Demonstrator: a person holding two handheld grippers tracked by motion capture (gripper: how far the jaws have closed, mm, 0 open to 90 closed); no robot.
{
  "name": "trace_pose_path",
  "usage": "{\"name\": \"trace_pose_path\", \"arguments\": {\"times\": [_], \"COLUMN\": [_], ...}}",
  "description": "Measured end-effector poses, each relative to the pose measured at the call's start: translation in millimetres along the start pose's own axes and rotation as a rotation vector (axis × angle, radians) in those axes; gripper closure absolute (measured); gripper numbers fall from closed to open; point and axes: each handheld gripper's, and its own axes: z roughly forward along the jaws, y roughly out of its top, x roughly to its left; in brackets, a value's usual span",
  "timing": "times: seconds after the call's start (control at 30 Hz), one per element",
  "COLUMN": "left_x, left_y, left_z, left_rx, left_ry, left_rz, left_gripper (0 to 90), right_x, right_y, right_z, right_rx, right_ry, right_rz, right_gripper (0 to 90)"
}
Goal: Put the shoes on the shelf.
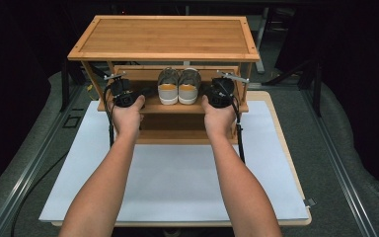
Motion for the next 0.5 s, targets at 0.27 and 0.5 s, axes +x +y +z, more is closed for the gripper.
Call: {"name": "trace_pose_path", "arguments": {"times": [0.27,0.5], "left_x": [-11.6,-18.4], "left_y": [-12.8,-25.3], "left_z": [-16.7,-35.9], "left_rx": [-0.015,-0.02], "left_ry": [-0.038,-0.066], "left_rz": [0.033,0.083], "left_gripper": [89.9,89.9], "right_x": [10.2,13.9], "right_y": [-11.8,-26.9], "right_z": [-22.8,-43.5], "right_rx": [-0.01,-0.023], "right_ry": [0.025,0.06], "right_rz": [-0.042,-0.081], "right_gripper": [90.0,90.0]}}
